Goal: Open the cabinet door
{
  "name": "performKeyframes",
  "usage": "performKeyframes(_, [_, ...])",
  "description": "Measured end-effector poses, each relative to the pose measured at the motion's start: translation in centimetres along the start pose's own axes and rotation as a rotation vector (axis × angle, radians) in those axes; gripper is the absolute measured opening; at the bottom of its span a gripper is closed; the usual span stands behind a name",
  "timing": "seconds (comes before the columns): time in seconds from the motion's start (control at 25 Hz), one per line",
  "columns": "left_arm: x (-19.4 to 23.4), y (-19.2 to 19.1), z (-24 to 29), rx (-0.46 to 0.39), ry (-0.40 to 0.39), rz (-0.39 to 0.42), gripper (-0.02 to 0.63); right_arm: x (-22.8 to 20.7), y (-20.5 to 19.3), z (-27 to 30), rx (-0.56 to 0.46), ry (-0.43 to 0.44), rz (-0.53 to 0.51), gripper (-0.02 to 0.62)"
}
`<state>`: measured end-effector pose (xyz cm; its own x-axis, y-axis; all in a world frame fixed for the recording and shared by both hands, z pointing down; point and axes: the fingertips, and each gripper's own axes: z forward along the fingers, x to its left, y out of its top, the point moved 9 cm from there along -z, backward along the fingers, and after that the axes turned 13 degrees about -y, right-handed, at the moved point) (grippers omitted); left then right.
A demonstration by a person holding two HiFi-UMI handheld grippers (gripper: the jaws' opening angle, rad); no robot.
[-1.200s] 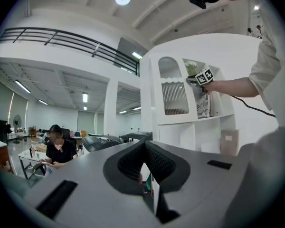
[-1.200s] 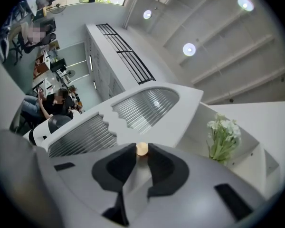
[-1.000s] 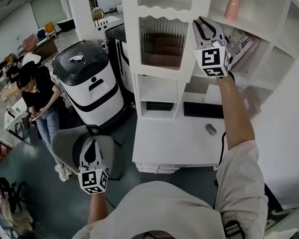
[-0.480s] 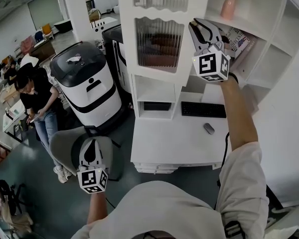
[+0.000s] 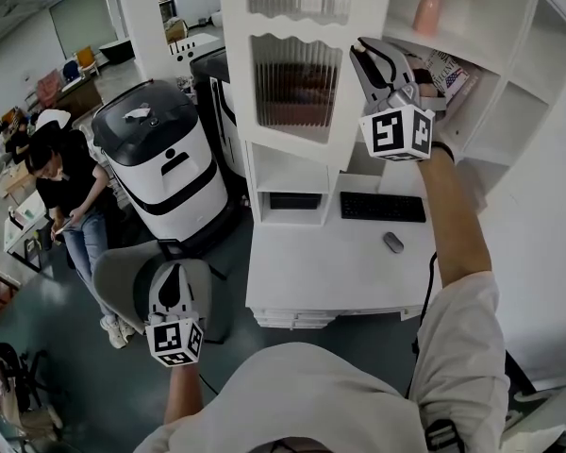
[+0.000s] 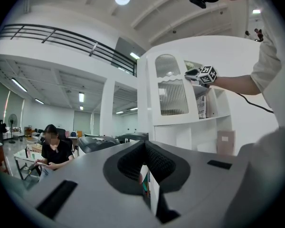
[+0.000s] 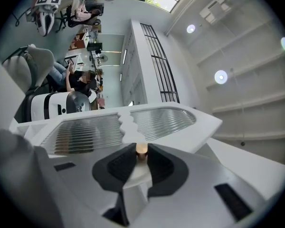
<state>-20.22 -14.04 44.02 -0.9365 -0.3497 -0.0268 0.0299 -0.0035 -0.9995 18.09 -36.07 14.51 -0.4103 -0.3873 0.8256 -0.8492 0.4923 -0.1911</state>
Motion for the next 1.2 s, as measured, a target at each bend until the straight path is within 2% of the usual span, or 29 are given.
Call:
performKeyframes(0.56, [0.0, 0.2, -0.9, -0.015, -0.001, -0.002, -0.002, -0.6, 3.6, -1.6, -0.014, 0.052, -0.162, 0.075])
performKeyframes(0.92, [-0.2, 0.6, -1.8, -0.026, -0.011, -0.003, -0.002, -1.0, 5.9, -2.4, -0.007, 0.097, -0.23, 0.074])
performKeyframes(1.2, [0.7, 0.8, -3.3, -0.037, 0.011, 0.001, -0.002, -1.0, 8.4, -3.2, -0.009, 0.117, -0.264, 0.074])
